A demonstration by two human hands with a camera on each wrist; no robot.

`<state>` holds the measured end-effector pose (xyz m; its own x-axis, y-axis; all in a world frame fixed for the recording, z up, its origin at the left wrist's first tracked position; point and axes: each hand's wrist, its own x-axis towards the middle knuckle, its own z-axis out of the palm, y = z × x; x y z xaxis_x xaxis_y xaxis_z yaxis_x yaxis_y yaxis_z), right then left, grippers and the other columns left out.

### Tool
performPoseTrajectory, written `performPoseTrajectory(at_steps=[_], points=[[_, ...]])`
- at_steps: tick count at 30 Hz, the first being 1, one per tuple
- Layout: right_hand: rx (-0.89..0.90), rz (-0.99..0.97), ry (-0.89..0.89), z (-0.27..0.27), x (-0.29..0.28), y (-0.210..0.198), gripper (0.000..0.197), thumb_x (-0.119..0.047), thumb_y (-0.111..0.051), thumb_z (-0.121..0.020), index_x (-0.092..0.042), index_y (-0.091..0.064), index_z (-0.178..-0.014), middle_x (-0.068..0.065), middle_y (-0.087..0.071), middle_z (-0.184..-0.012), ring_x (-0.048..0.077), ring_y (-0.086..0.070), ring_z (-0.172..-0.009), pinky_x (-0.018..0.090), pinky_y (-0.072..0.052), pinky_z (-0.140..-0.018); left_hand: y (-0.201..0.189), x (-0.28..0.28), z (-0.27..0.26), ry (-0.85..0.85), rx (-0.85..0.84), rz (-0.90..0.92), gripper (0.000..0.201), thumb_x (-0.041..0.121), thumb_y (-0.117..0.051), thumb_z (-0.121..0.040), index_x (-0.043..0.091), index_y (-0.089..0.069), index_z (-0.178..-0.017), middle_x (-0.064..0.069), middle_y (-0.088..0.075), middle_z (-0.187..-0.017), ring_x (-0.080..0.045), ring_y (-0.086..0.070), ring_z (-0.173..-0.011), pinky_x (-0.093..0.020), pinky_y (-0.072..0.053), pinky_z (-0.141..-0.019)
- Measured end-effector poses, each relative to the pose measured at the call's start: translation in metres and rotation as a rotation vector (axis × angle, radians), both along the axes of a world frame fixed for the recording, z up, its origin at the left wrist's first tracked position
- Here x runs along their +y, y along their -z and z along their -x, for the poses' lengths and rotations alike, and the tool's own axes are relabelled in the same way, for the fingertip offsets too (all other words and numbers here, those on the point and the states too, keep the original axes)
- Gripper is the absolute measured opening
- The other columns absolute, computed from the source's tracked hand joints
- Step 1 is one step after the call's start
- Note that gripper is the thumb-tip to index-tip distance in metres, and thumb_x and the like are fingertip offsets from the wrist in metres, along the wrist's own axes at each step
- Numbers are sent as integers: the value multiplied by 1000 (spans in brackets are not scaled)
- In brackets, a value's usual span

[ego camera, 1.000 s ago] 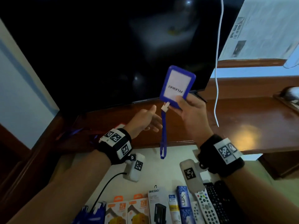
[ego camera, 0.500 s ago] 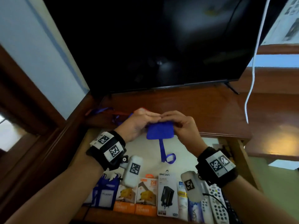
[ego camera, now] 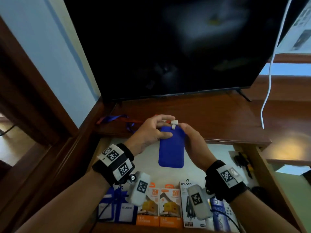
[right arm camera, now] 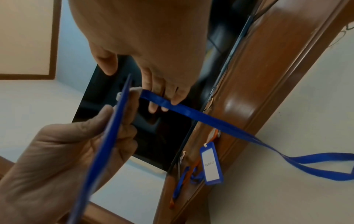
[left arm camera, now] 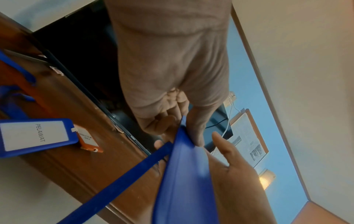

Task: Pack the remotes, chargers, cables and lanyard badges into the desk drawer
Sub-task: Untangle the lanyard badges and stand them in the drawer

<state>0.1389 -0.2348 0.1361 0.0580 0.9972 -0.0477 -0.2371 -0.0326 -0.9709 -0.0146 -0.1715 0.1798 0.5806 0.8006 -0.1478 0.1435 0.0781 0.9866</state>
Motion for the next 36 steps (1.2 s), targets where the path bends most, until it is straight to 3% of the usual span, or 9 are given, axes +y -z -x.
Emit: performPoseTrajectory(at_steps=[4, 9, 15, 19, 23, 27, 31, 34, 36], points=[[52, 52, 16, 27, -5, 3, 33, -24, -58, -92, -7, -57, -120, 14, -63, -119, 30, -62, -105, 42, -55, -87, 12, 8, 19, -149, -113, -34, 51, -6, -65, -82, 33, -56, -114, 0, -65, -110, -17, -65, -99, -32, -57, -79], [-96, 50, 54, 53, -6, 8, 24, -10, -55, -94, -9, -61, -117, 12, -68, -112, 25, -65, -99, 33, -55, -86, 26, 17, 37, -236, -131, -40, 57, -7, -65, -81, 38, -54, -114, -6, -63, -112, -21, -64, -101, -34, -57, -80], [-294, 54, 29, 61, -4, 10, 19, -11, -57, -93, 4, -66, -101, 22, -68, -96, 28, -65, -81, 36, -51, -72, 27, 35, 67, -25, 124, -63, 47, -1, -74, -76, 30, -59, -109, -12, -61, -114, -26, -59, -108, -41, -53, -90], [-300, 93, -21, 66, -3, 8, 21, -13, -59, -91, 6, -66, -98, 13, -71, -85, 22, -67, -74, 29, -53, -64, 19, 46, 88, 95, 281, -139, 36, 11, -85, -65, 24, -63, -91, -3, -63, -91, -18, -61, -90, -35, -52, -83], [-284, 118, -20, 75, 1, 7, 20, -12, -60, -90, 6, -66, -95, 7, -72, -81, 18, -68, -71, 25, -51, -59, 14, 52, 100, 173, 394, -220, 34, 21, -87, -63, 18, -64, -87, -5, -67, -96, -22, -63, -96, -41, -52, -84], [-358, 124, -22, 88, 4, 6, 13, -7, -62, -88, 0, -67, -80, -2, -70, -67, 9, -65, -61, 19, -47, -54, 9, 55, 107, 353, 516, -337, 29, 20, -80, -73, 21, -65, -98, 5, -64, -95, -8, -60, -91, -24, -49, -75], [-482, 125, -50, 101, 8, 4, 24, -2, -63, -85, -8, -62, -62, -6, -62, -54, 5, -56, -50, 15, -41, -49, 13, 58, 116, 573, 621, -332, 29, 18, -72, -82, 13, -67, -110, -2, -68, -109, -12, -60, -106, -31, -51, -90], [-453, 100, -29, 112, 9, 3, 21, -5, -62, -87, -3, -62, -66, -3, -64, -60, 6, -59, -55, 15, -44, -51, 17, 64, 127, 592, 598, -287, 29, 17, -70, -84, 10, -67, -113, -5, -67, -113, -14, -60, -110, -33, -51, -92], [-333, 90, 34, 119, 9, 5, 22, -13, -58, -91, 2, -62, -76, 0, -67, -67, 9, -63, -62, 17, -47, -53, 20, 69, 135, 534, 519, -239, 26, 15, -68, -85, 10, -68, -110, -5, -68, -112, -13, -61, -109, -34, -52, -92]])
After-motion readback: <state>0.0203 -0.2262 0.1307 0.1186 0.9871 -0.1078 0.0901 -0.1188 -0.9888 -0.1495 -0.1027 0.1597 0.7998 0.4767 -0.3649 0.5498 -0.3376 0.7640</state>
